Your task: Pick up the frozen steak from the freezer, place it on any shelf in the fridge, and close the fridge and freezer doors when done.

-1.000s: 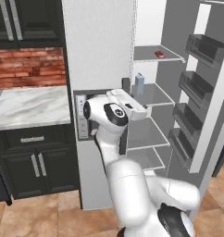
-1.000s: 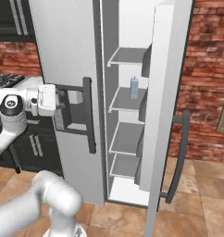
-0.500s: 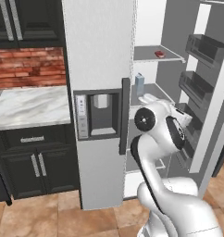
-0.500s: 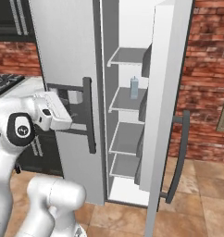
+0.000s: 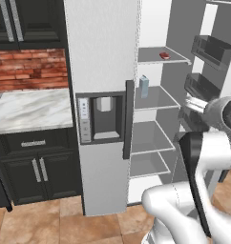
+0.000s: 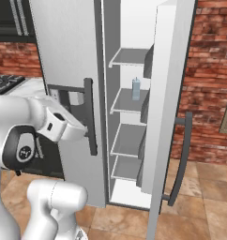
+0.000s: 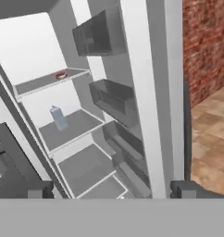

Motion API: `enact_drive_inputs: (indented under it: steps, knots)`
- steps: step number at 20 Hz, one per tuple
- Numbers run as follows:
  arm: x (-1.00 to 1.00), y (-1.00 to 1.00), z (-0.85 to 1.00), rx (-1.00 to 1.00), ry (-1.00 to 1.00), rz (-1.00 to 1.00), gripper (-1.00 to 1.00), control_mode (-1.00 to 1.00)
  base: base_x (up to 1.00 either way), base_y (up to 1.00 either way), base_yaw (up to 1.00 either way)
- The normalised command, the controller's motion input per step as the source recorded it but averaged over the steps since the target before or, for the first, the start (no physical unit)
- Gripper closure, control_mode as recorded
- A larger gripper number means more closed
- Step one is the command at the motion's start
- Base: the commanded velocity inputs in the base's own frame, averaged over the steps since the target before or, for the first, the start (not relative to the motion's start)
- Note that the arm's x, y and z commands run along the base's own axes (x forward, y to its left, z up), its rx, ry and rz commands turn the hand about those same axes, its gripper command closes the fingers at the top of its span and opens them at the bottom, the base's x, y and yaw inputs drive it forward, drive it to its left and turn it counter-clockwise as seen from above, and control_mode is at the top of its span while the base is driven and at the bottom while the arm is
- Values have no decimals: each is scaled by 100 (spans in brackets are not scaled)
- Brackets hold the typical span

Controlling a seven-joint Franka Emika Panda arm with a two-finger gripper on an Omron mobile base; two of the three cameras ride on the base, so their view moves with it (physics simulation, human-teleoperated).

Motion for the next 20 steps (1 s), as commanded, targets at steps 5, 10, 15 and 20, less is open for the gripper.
enact_drive_inputs:
  steps: [5, 10, 15, 20]
  knots:
    - [-100, -74, 22, 18, 14, 17, -100, -100, 0, 0, 0]
    - [-100, -100, 0, 22, 7, 6, -100, -100, 0, 0, 0]
    - [-71, -100, -4, 22, 0, 8, -100, -100, 0, 0, 0]
    - [4, -100, -15, 11, -1, 13, -100, -100, 0, 0, 0]
